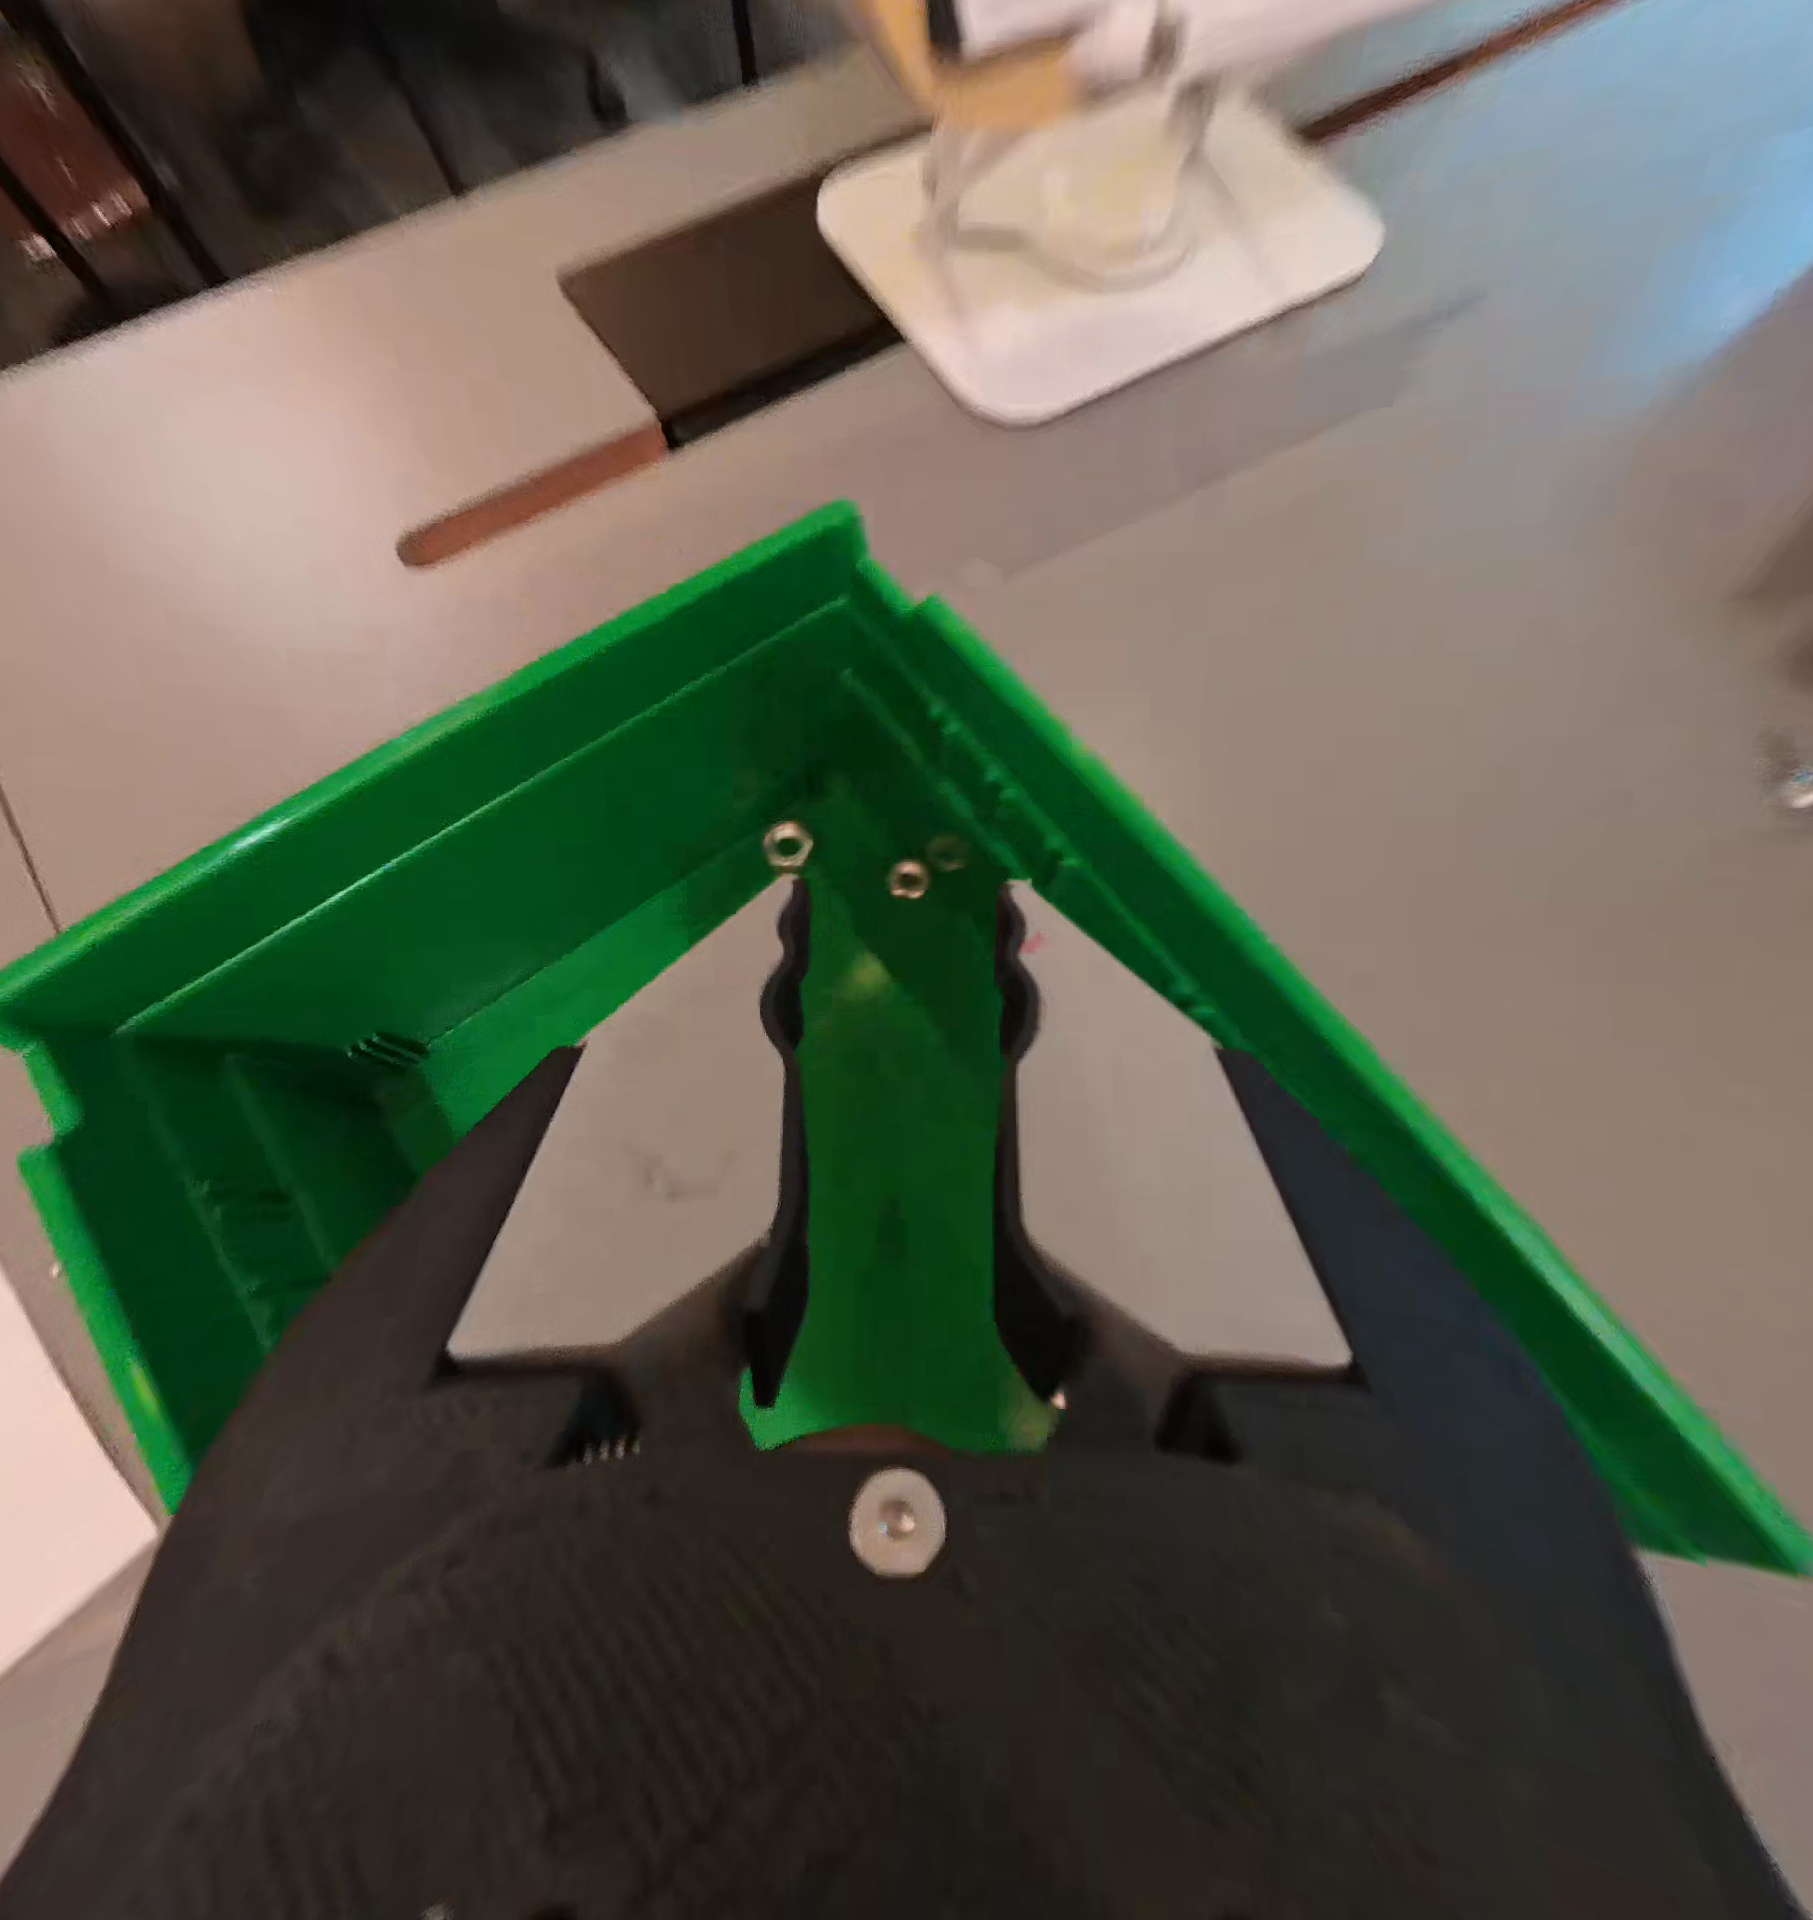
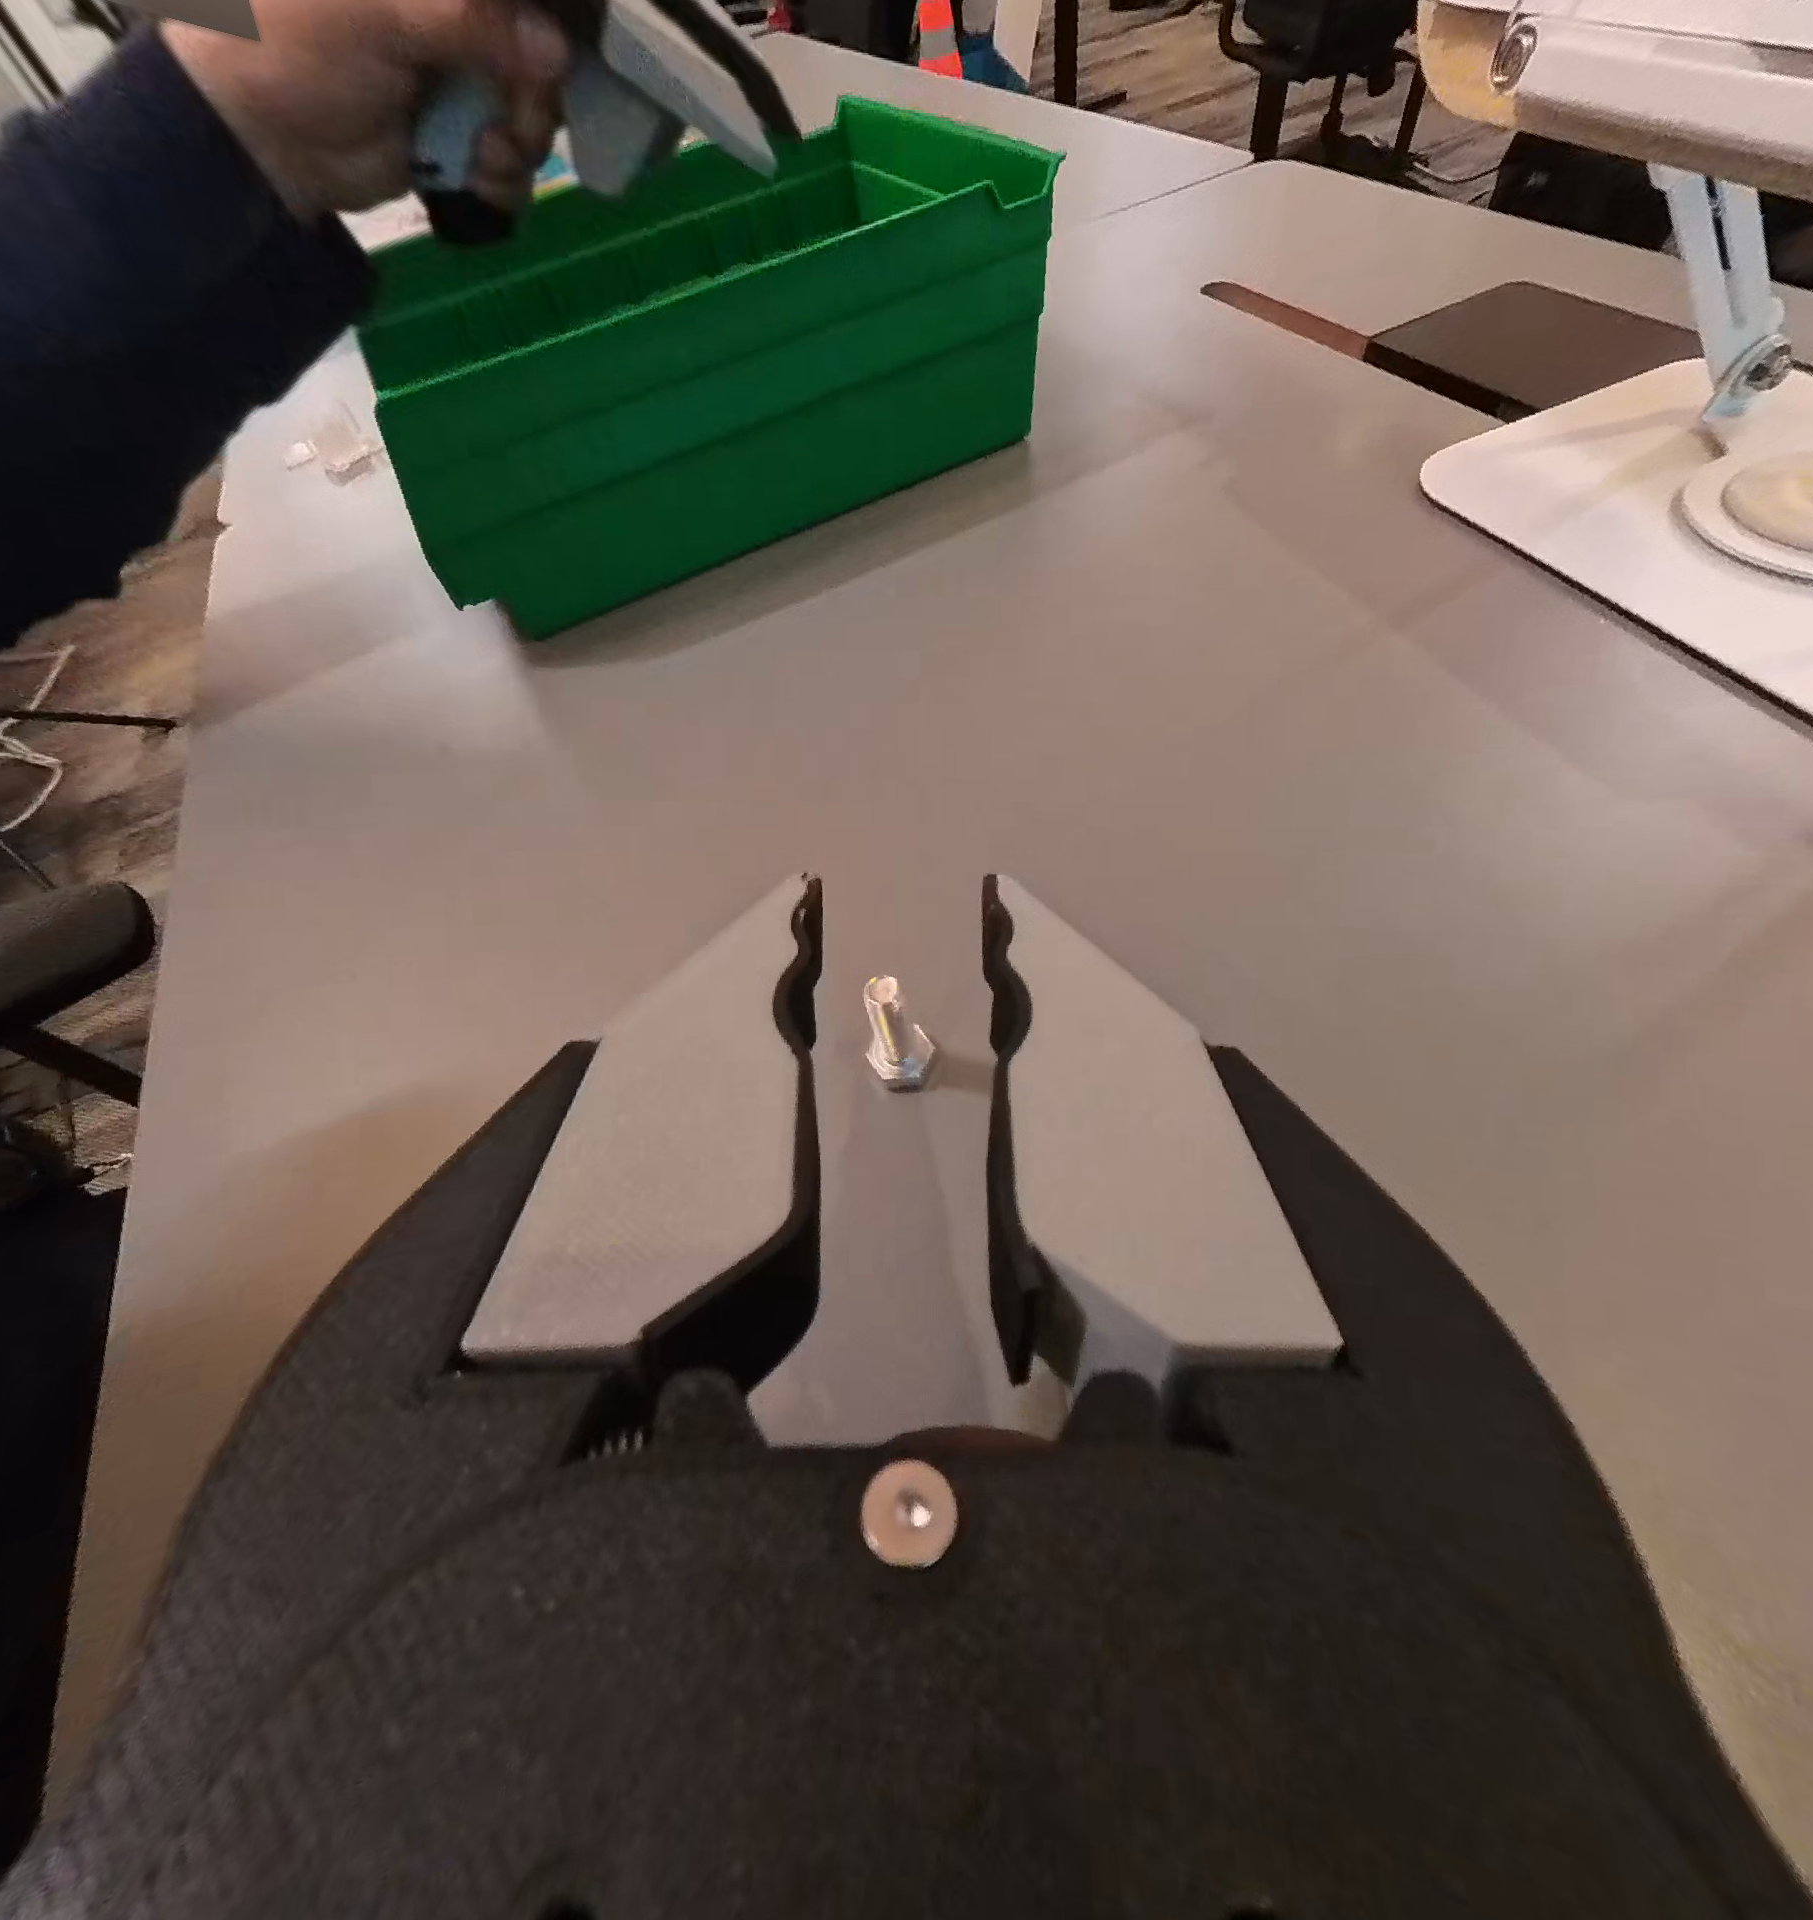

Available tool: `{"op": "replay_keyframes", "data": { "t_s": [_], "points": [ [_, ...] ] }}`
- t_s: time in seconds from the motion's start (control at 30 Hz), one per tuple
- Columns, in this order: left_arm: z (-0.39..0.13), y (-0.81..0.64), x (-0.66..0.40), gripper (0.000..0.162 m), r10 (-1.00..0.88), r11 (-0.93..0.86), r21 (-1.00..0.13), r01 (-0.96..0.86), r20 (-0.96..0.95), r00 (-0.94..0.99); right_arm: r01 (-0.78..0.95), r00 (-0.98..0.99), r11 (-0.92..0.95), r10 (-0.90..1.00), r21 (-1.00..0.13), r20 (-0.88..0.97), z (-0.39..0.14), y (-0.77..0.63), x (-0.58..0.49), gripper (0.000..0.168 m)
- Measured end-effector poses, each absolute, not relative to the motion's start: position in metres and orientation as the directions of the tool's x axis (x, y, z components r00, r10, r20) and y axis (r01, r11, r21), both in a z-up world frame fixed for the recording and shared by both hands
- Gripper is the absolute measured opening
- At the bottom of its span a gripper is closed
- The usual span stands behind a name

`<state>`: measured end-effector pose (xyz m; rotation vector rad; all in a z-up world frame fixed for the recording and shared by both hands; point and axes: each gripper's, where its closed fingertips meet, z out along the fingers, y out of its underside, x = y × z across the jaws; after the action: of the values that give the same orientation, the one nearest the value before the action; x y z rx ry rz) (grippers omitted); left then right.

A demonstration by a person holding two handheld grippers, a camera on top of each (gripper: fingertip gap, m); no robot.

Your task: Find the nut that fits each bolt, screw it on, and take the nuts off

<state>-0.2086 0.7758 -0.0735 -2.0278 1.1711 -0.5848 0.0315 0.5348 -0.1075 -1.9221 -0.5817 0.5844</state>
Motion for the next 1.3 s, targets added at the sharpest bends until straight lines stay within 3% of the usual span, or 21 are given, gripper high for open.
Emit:
{"op": "replay_keyframes", "data": {
  "t_s": [0.13,0.3,0.43,0.6,0.7,1.07,1.3],
  "points": [
    [-0.129,0.804,-0.193,0.027,-0.913,-0.324,-0.608,-0.725,0.002,0.407,0.146,0.773,-0.393,0.618,-0.908,-0.143,-0.112,0.535,0.035,0.028],
    [-0.164,0.829,-0.178,0.028,-0.937,-0.279,-0.482,-0.831,-0.052,0.344,0.157,0.777,-0.409,0.613,-0.899,-0.143,-0.117,0.535,0.039,0.028],
    [-0.181,0.834,-0.178,0.013,-0.952,-0.247,-0.395,-0.885,-0.072,0.298,0.164,0.78,-0.413,0.61,-0.896,-0.139,-0.118,0.534,0.043,0.028],
    [-0.184,0.831,-0.178,0.018,-0.942,-0.299,-0.392,-0.87,-0.023,0.334,0.151,0.78,-0.408,0.608,-0.9,-0.145,-0.113,0.532,0.046,0.027],
    [-0.188,0.818,-0.18,0.0,-0.944,-0.316,-0.368,-0.874,0.033,0.327,0.155,0.775,-0.407,0.615,-0.9,-0.145,-0.112,0.53,0.043,0.027],
    [-0.185,0.818,-0.186,0.0,-0.904,-0.38,-0.426,-0.821,-0.016,0.427,0.201,0.747,-0.385,0.655,-0.901,-0.114,-0.114,0.524,0.026,0.026],
    [-0.135,0.807,-0.2,0.0,-0.881,-0.393,-0.531,-0.75,-0.015,0.472,0.195,0.736,-0.359,0.669,-0.913,-0.106,-0.105,0.52,0.021,0.025]
  ]
}}
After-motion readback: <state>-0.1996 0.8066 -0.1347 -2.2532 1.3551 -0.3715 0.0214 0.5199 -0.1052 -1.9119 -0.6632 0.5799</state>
